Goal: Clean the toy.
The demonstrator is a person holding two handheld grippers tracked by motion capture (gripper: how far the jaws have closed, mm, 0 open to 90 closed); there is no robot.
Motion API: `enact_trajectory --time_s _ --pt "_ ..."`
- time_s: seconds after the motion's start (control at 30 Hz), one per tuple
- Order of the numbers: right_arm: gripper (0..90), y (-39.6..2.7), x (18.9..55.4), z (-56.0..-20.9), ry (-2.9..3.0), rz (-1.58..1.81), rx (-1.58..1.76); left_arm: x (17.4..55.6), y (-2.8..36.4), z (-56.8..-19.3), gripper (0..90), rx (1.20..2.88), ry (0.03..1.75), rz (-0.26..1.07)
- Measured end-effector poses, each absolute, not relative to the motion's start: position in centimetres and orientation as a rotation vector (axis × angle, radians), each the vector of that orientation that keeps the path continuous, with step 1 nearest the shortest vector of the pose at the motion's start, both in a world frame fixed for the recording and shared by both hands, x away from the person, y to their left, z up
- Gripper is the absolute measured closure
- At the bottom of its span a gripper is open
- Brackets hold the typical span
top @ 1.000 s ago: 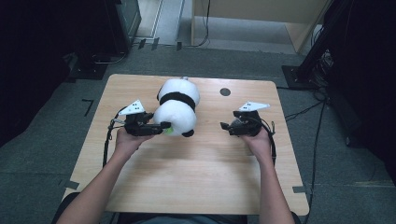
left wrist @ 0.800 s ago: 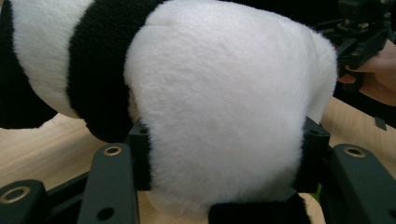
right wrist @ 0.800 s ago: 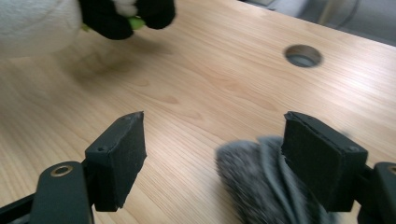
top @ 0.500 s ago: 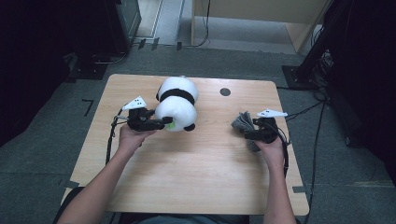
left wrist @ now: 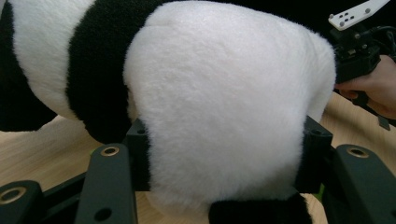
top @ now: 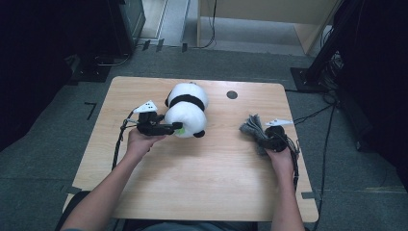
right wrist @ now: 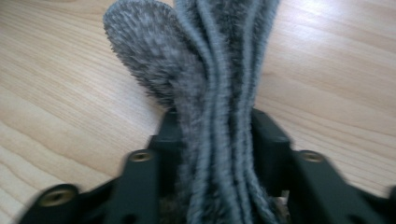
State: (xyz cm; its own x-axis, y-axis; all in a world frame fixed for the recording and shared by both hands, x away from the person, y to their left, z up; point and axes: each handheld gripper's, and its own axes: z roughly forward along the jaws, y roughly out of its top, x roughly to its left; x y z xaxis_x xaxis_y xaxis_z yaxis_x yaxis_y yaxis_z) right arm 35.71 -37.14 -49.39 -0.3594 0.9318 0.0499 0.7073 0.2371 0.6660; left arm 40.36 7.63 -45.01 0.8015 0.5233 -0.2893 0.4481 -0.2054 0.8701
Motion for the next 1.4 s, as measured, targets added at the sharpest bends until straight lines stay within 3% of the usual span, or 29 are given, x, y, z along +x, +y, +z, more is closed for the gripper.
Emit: enact_trajectory --time_s 0.33,0.93,1.4 --pt "70.2 -35.1 35.0 -45.9 2.102 1.069 1.452 40.0 7.0 -44.9 40.9 1.84 0.735 0.093" --pt "69.1 -25.7 34.2 -40.3 2.215 1.346 1.128 38.0 5.3 -45.1 40.8 1.872 0.725 0.094" --pt "70.8 -20.3 33.0 -39.9 2.33 1.429 0.906 37.5 6.4 -44.8 41.5 1.811 0.808 0.154"
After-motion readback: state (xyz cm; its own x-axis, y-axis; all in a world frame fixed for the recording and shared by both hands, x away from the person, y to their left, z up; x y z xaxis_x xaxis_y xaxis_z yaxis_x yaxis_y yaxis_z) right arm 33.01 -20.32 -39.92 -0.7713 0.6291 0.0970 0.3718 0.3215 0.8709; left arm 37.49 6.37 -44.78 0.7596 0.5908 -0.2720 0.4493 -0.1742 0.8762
